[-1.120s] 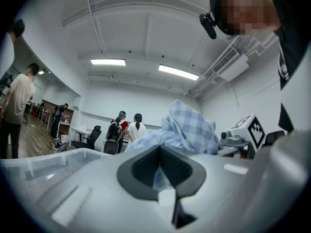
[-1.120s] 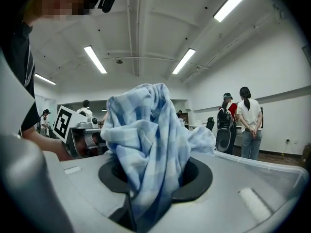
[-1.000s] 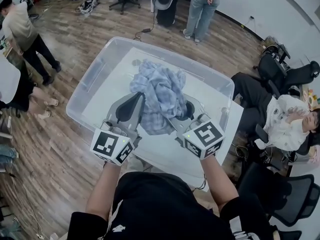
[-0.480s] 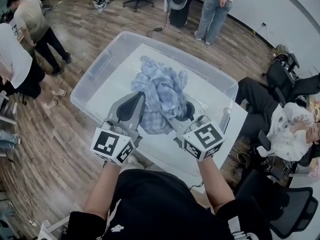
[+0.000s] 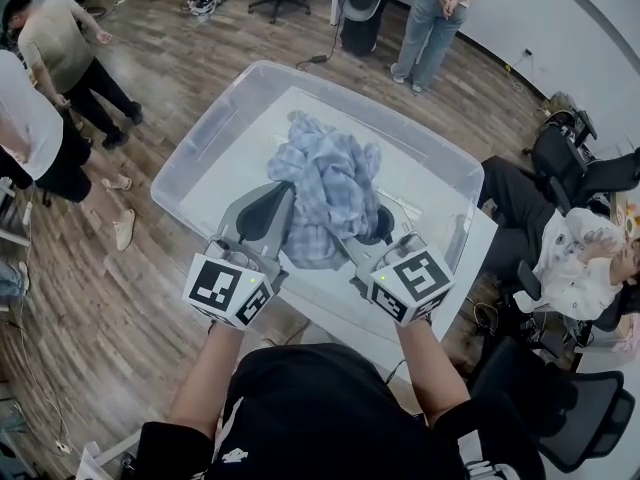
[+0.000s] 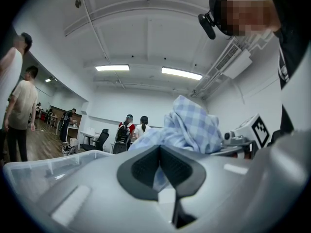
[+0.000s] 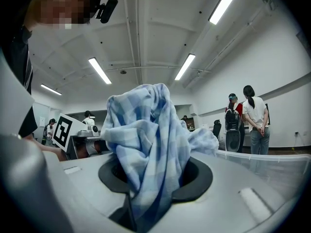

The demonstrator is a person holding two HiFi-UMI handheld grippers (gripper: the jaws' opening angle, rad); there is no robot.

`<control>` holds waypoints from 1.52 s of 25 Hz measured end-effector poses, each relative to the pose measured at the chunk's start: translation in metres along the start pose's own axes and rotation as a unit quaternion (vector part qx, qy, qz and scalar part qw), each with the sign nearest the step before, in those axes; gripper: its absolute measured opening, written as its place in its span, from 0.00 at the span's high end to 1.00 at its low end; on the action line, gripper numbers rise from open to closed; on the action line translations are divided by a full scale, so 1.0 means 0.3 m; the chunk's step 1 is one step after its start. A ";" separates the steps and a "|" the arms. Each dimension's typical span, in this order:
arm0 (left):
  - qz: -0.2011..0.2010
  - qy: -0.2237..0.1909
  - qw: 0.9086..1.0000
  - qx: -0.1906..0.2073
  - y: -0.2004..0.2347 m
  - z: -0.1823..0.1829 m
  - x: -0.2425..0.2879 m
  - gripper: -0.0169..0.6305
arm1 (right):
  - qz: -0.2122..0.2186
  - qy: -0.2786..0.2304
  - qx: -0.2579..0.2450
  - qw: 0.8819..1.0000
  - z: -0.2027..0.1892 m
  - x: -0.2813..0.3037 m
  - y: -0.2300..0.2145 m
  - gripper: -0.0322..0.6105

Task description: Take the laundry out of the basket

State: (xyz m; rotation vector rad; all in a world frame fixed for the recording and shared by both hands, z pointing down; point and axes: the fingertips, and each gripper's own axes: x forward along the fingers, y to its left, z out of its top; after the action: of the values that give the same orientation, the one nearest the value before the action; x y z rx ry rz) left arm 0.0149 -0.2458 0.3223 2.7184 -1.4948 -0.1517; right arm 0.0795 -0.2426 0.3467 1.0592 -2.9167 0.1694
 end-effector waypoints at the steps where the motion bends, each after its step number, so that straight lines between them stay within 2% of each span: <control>1: -0.001 0.000 1.000 -0.003 0.011 0.001 -0.012 0.96 | -0.001 0.002 -0.003 1.000 0.000 0.008 0.015 0.67; 16: -0.024 -0.021 0.999 -0.014 0.046 0.050 -0.208 0.96 | -0.023 0.001 -0.021 1.000 0.022 0.006 0.241 0.67; 23: -0.036 -0.033 0.999 -0.017 0.081 0.059 -0.396 0.96 | -0.037 -0.003 -0.028 0.999 0.000 0.015 0.434 0.67; 38: -0.048 -0.039 0.998 -0.026 0.082 0.104 -0.536 0.96 | -0.047 -0.007 -0.021 0.999 0.020 -0.005 0.582 0.67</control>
State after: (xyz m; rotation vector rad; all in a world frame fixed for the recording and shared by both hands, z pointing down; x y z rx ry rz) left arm -0.0945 -0.1229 0.3043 2.7745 -1.3574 -0.2994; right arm -0.0315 -0.1093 0.3247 1.1931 -2.8607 0.0983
